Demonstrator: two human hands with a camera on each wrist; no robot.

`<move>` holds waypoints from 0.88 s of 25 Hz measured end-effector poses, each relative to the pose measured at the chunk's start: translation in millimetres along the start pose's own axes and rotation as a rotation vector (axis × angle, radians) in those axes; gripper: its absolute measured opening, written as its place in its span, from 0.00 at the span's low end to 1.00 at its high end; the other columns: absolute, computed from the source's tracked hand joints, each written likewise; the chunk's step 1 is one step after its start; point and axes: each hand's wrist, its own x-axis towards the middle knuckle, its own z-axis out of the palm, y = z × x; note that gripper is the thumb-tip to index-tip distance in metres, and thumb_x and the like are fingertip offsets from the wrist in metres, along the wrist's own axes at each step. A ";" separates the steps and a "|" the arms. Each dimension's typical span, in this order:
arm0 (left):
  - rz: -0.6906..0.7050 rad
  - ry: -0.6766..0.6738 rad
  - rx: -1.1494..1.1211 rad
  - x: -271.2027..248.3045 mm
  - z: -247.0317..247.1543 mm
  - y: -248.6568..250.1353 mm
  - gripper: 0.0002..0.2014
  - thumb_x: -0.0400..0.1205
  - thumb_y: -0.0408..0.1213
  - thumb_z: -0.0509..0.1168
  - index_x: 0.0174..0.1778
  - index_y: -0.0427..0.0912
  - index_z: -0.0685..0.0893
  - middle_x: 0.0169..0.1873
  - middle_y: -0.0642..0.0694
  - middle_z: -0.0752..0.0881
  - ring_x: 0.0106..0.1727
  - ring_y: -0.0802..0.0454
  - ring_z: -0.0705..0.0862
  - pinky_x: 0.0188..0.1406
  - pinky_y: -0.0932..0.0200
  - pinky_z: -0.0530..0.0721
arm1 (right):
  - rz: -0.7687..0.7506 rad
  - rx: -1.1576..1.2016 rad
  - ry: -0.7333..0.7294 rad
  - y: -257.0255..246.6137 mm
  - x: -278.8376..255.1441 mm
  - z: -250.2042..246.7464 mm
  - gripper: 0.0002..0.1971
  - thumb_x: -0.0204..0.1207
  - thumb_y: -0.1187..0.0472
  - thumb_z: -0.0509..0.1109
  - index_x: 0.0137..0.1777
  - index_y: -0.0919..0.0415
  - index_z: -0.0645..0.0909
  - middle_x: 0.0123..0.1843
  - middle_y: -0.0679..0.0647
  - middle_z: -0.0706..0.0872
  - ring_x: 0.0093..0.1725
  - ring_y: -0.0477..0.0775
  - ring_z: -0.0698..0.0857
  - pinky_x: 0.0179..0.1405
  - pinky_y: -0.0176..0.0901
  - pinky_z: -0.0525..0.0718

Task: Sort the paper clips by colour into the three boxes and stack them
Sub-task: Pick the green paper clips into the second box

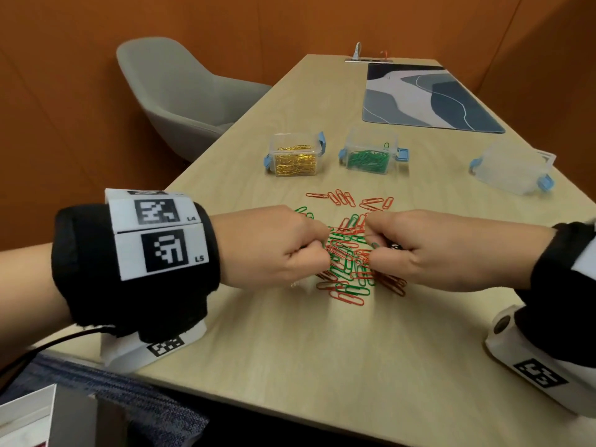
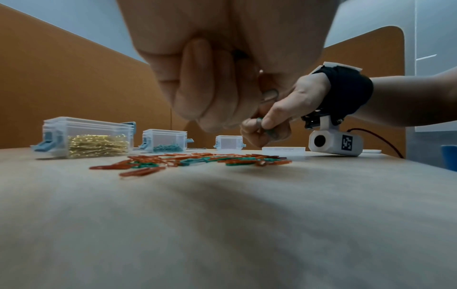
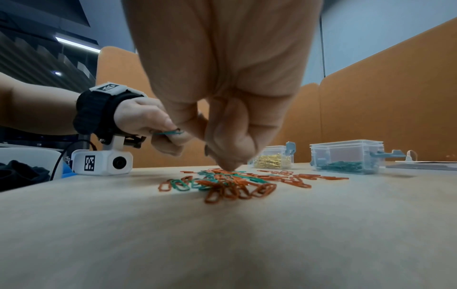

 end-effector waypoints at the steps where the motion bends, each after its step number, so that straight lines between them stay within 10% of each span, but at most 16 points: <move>1: -0.010 0.013 0.003 -0.6 -1.2 -2.0 0.15 0.75 0.50 0.46 0.30 0.45 0.68 0.23 0.47 0.70 0.27 0.54 0.68 0.28 0.65 0.65 | -0.010 0.006 0.017 -2.1 0.7 0.3 0.12 0.77 0.53 0.57 0.33 0.54 0.64 0.31 0.48 0.72 0.30 0.47 0.68 0.29 0.38 0.66; 11: -0.205 -0.063 0.084 11.4 -6.6 -21.7 0.08 0.86 0.45 0.52 0.44 0.47 0.68 0.32 0.54 0.75 0.31 0.57 0.73 0.37 0.59 0.69 | -0.060 0.141 0.146 -2.8 9.3 2.6 0.10 0.73 0.63 0.60 0.32 0.54 0.66 0.24 0.46 0.69 0.24 0.43 0.68 0.25 0.32 0.68; 22: -0.006 -0.165 0.092 34.8 -11.3 -24.5 0.07 0.78 0.49 0.67 0.44 0.50 0.84 0.39 0.54 0.84 0.38 0.59 0.79 0.39 0.67 0.77 | -0.053 0.021 0.099 3.7 13.5 4.1 0.13 0.74 0.68 0.58 0.33 0.51 0.64 0.30 0.45 0.70 0.30 0.42 0.70 0.29 0.34 0.67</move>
